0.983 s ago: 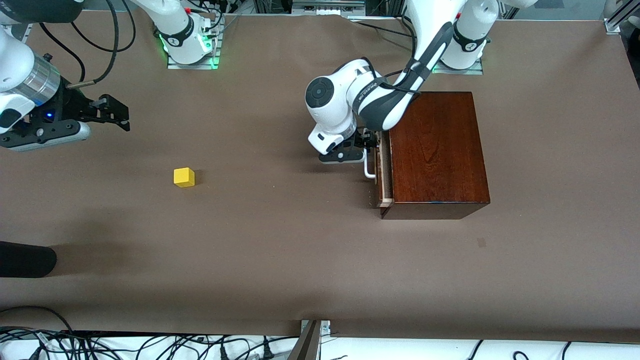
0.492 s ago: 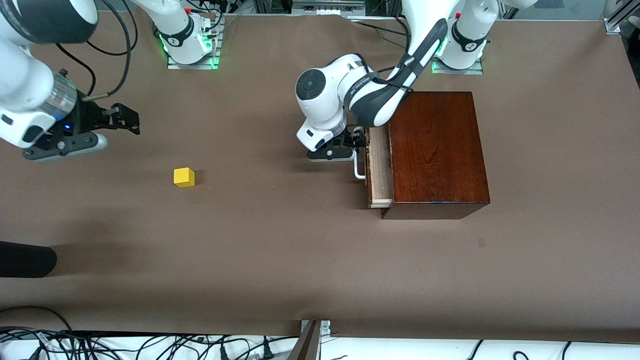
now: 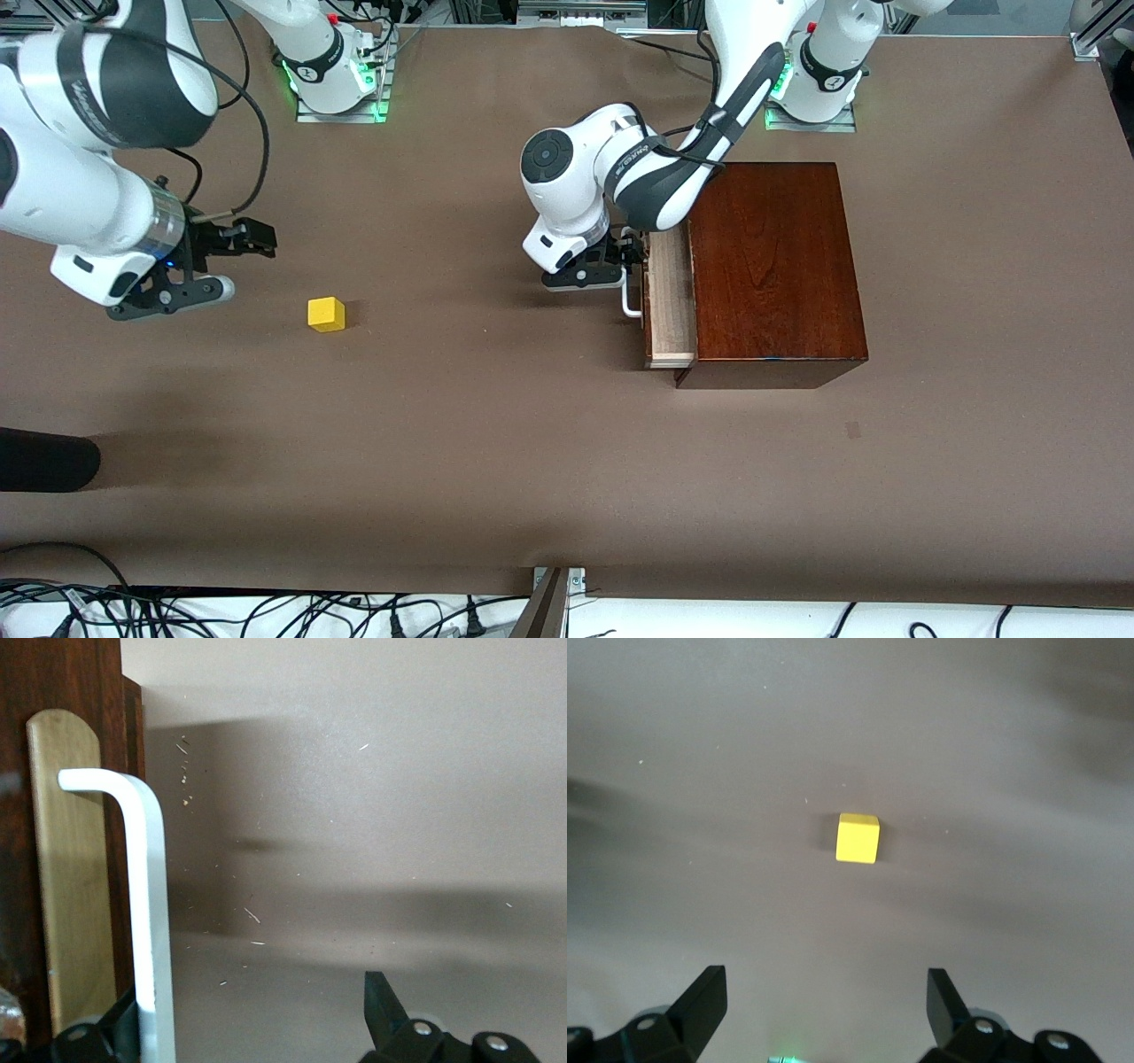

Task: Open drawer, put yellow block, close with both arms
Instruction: 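Lower the right gripper onto the yellow cube while the left gripper holds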

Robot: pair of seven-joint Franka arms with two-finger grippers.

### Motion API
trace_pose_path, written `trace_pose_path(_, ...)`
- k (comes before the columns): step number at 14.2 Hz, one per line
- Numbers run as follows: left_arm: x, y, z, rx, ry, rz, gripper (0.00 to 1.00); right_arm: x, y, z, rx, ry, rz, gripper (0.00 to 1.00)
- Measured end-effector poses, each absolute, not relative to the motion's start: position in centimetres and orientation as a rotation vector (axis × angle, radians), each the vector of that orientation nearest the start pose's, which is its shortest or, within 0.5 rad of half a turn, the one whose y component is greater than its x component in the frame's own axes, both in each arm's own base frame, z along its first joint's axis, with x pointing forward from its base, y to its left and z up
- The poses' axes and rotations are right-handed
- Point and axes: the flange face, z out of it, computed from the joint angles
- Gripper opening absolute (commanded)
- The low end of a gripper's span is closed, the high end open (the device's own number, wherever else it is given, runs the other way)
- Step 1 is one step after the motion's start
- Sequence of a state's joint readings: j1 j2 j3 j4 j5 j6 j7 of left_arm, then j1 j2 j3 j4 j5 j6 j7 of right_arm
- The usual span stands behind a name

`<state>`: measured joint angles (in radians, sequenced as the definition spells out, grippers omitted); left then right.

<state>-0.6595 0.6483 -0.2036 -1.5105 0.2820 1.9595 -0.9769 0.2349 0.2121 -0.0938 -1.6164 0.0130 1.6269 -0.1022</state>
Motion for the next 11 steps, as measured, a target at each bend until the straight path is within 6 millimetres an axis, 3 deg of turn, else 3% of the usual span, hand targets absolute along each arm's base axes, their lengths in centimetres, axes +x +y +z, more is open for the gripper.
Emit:
trace_pose_path(7,48.0,-50.9,27.8,-2.987,-0.039,-0.002,1.0,59.0,8.6,38.2,-3.125,-0.37,0.198,1.0)
trace_pose_path(11,47.5,-52.8,27.8,-3.0,-0.031,-0.02,1.0,58.1,8.2,34.1,-3.131,-0.36,0.09,1.0)
